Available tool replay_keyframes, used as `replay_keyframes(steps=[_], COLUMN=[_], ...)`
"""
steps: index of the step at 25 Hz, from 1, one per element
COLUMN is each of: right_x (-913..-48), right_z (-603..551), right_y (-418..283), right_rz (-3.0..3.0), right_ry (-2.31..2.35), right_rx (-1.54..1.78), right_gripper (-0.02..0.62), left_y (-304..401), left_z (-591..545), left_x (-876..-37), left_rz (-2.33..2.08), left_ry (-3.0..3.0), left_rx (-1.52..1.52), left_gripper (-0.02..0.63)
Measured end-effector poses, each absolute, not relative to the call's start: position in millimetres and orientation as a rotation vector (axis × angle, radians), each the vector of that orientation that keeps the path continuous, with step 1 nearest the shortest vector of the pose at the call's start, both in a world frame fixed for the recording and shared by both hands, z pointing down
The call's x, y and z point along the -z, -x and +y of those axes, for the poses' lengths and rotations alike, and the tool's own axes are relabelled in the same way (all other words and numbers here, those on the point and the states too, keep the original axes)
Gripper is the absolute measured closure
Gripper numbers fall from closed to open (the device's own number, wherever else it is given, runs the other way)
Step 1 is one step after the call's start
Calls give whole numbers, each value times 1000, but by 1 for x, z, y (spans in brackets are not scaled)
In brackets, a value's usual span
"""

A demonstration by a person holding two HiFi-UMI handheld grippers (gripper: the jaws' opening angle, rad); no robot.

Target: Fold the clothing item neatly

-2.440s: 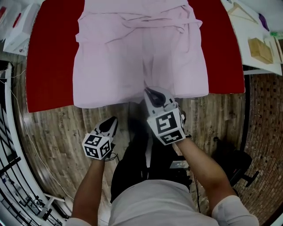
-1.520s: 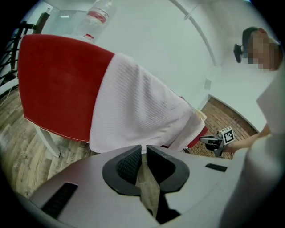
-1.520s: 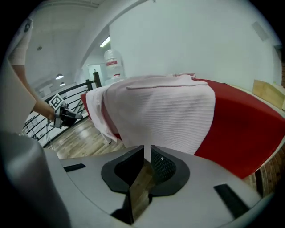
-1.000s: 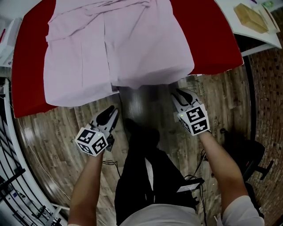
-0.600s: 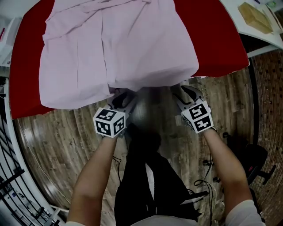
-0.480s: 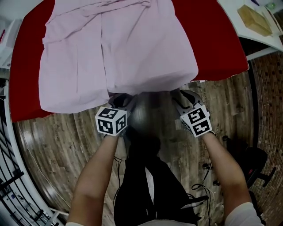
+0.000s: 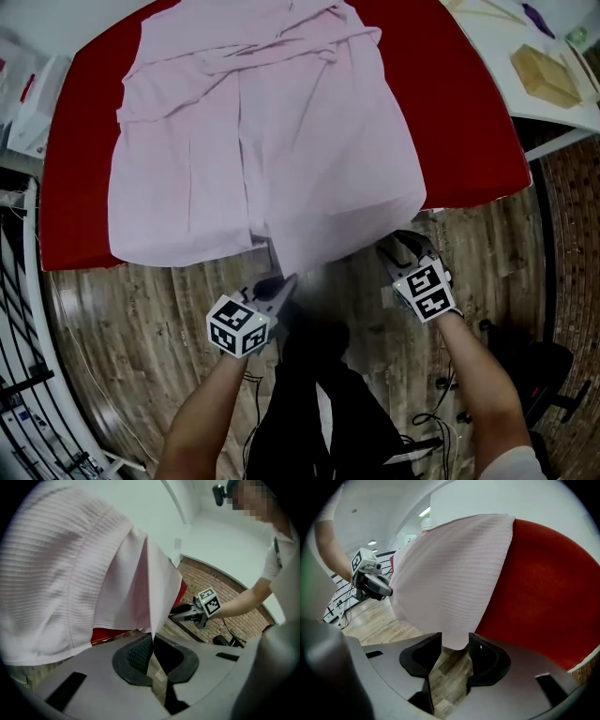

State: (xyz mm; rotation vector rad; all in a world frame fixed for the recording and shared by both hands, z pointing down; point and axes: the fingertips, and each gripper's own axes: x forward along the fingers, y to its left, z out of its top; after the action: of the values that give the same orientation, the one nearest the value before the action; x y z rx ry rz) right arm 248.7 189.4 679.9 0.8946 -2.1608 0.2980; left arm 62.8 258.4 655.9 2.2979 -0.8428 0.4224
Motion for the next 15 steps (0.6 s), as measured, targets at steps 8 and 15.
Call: replay_keyframes(steps=[8, 15], right_x=[-689, -703], right_z=[198, 184], right_y=[-226, -243], right_rz=[-2195, -2149], right_ry=[-702, -671], right_rx=[-298, -300], right_gripper=[367, 350], left_y=[-39, 73], left_z=[267, 291], left_x=[-654, -683], left_rz=[-907, -1142], left_ry=[-2301, -2163], left_rx=[-392, -520], left_gripper=[568, 453])
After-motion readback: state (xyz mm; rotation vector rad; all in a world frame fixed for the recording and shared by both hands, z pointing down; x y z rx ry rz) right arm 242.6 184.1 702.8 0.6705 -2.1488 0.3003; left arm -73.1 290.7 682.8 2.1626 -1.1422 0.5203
